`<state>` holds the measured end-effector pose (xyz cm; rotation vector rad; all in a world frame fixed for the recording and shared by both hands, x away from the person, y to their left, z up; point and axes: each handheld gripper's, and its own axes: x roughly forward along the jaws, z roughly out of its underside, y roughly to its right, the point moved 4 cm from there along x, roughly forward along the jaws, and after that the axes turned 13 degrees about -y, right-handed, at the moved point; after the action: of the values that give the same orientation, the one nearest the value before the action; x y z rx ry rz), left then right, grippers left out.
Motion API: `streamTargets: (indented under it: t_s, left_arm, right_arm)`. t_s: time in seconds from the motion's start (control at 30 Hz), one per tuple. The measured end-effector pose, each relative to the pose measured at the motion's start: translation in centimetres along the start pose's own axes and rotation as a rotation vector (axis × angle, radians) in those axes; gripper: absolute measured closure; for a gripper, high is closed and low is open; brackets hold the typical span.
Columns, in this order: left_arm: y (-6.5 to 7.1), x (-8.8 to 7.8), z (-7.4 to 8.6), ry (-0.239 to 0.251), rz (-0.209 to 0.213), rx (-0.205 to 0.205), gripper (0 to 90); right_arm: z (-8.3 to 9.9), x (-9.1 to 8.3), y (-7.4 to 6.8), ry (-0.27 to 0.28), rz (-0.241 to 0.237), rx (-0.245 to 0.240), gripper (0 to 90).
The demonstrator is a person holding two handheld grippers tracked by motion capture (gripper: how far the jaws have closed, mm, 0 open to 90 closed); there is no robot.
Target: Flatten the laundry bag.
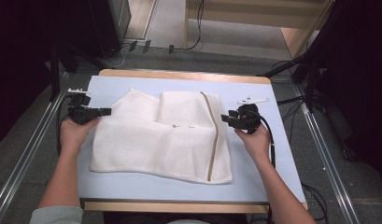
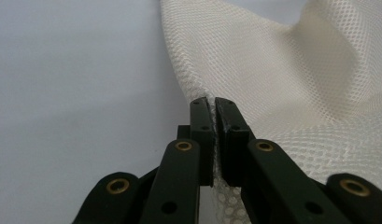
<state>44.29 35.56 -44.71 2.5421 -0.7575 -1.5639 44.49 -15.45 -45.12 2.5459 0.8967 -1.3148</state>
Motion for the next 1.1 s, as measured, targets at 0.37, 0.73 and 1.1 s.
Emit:
streamTargets:
  t_s: [0.37, 0.73, 1.1]
  left_arm:
    - [-0.3, 0.3, 0.5, -0.009, 0.009, -0.003, 87.0]
    - [-0.4, 0.6, 0.7, -0.017, 0.017, -0.012, 87.0]
    - [-0.5, 0.5, 0.6, -0.017, 0.033, -0.03, 87.9]
  right_arm:
    - [0.2, 5.1, 1.2, -0.103, 0.023, 0.009, 54.5]
    - [0.4, 6.2, 0.5, -0.112, 0.015, -0.035, 68.2]
    - [0.1, 6.1, 0.3, -0.135, 0.019, -0.02, 90.0]
